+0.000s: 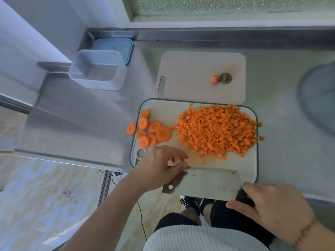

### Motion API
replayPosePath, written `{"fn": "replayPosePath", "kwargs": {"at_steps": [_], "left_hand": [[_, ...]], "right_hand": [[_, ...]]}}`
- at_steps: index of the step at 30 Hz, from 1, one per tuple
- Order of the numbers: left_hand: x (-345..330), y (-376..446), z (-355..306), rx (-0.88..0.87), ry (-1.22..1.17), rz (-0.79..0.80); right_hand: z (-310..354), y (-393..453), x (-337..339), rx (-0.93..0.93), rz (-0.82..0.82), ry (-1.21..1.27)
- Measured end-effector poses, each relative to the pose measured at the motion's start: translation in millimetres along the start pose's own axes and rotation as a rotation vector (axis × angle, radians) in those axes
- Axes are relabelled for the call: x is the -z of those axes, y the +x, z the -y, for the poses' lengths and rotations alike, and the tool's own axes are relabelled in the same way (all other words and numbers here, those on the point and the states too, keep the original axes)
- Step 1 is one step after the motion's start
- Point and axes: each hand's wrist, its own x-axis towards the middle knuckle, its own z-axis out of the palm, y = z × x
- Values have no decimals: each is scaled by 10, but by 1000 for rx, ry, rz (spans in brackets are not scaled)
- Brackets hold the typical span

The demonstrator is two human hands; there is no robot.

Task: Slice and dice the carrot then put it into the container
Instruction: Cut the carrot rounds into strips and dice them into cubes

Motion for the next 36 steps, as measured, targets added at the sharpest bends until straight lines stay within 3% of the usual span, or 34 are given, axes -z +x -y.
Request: {"fn": "replayPosePath", "kwargs": {"at_steps": [4,11,17,21,24,31,36], "left_hand": [[-26,-8,35,-4,-49,-10],[-146,153,392,-108,121,-339],[-229,74,511,-229,247,-302],[-225,-47,603,-294,340,-213],[-284,-75,633,-263,295,-213],[-631,-134,338,-97,162,-363],[-885,-135,152,-54,82,-379]], "right_hand": [[14,29,-30,11,-10,-24],[-4,-21,-87,-17,7,20],[-39,-66,7,-133,71,126],[-81,-122,55,-360,186,319],[-35,-134,24,-433,130,496],[304,111,53,-462,285,881],[313,138,19,-493,312,842]]}}
